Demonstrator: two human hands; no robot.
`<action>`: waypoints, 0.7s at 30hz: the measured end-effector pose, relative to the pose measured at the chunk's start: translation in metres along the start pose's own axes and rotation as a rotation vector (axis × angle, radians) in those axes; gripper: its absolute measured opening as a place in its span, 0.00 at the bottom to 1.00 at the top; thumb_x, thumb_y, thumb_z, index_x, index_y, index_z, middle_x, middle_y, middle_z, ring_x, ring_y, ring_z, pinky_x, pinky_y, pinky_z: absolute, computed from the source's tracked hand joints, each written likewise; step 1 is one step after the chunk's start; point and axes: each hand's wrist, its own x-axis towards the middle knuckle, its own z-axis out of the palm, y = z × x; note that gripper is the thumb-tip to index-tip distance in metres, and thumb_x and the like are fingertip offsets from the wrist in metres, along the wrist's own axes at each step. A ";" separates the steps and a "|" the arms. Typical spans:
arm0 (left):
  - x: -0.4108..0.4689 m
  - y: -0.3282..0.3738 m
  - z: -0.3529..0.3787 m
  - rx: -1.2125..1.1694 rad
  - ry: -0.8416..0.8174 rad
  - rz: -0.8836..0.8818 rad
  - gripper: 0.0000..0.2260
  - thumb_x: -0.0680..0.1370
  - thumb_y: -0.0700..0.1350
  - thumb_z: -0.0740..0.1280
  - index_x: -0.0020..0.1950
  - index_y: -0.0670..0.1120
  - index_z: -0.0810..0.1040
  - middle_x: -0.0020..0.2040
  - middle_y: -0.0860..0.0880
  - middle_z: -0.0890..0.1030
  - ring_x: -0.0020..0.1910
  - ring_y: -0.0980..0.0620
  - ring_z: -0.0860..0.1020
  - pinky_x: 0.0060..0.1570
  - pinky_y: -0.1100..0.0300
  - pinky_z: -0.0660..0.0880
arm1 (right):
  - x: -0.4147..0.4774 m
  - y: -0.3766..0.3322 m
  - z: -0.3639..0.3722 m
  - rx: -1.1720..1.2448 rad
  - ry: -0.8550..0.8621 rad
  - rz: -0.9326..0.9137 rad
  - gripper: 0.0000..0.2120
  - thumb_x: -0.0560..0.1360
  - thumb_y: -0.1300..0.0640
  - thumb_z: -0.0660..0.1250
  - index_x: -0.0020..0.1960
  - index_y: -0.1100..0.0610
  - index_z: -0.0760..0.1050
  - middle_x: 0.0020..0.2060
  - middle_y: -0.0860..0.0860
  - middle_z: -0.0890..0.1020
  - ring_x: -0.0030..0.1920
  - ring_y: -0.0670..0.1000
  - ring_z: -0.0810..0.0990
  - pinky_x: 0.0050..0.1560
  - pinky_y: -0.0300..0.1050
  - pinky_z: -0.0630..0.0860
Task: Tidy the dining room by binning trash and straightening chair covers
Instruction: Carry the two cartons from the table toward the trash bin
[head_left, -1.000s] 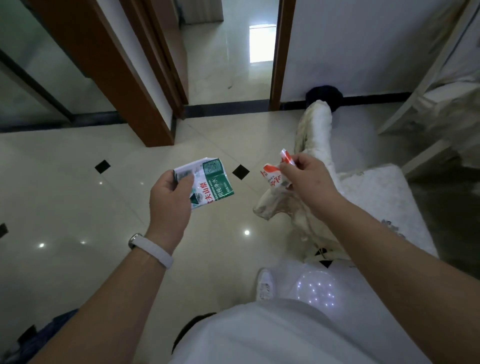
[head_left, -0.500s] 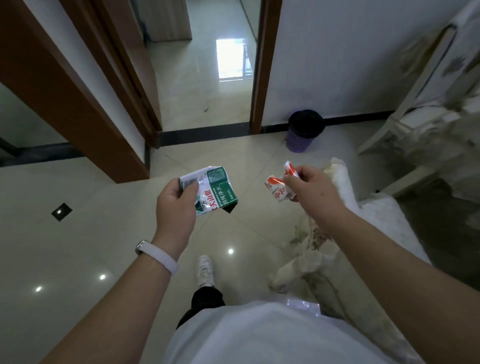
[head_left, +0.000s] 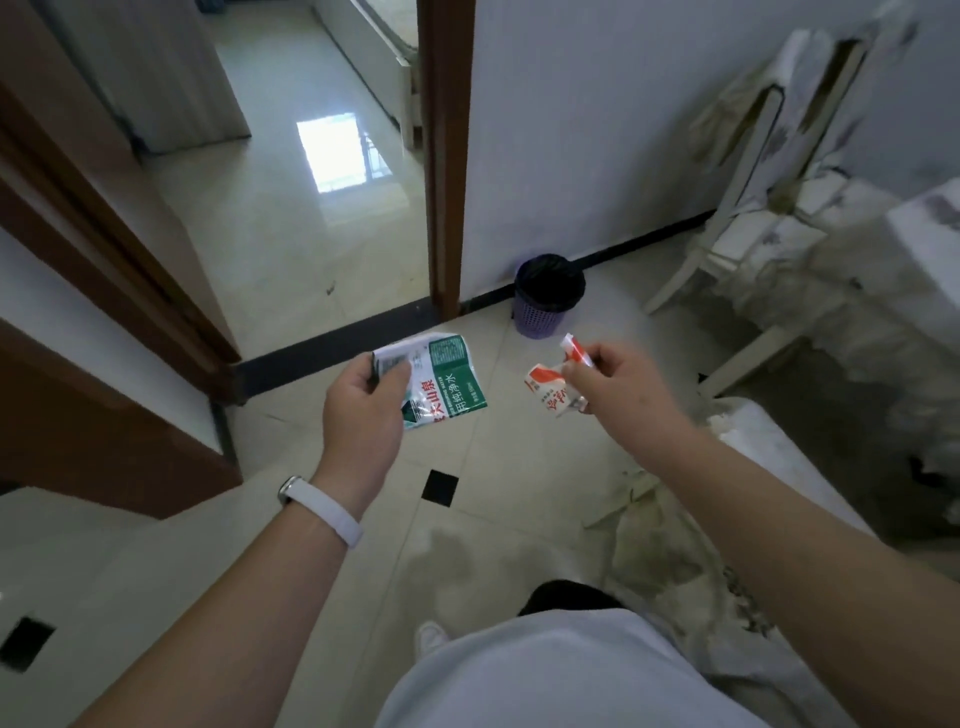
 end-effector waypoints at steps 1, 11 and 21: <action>0.014 0.004 0.003 0.011 -0.022 -0.001 0.06 0.81 0.42 0.65 0.47 0.49 0.81 0.41 0.51 0.85 0.41 0.51 0.84 0.40 0.54 0.82 | 0.009 -0.001 -0.001 0.011 0.028 0.018 0.04 0.78 0.52 0.67 0.46 0.50 0.78 0.41 0.54 0.82 0.45 0.61 0.82 0.48 0.61 0.80; 0.149 0.023 0.065 0.099 -0.104 -0.024 0.07 0.81 0.41 0.65 0.47 0.48 0.81 0.42 0.50 0.86 0.41 0.49 0.84 0.46 0.44 0.82 | 0.146 0.011 -0.003 0.135 0.147 0.126 0.06 0.76 0.51 0.69 0.43 0.52 0.79 0.35 0.49 0.82 0.40 0.54 0.81 0.49 0.62 0.81; 0.295 0.072 0.150 0.154 -0.063 -0.017 0.05 0.81 0.41 0.66 0.49 0.45 0.81 0.44 0.45 0.85 0.42 0.47 0.83 0.46 0.42 0.80 | 0.318 -0.022 -0.060 0.232 0.180 0.130 0.08 0.73 0.47 0.68 0.41 0.51 0.78 0.37 0.54 0.82 0.39 0.58 0.81 0.47 0.62 0.80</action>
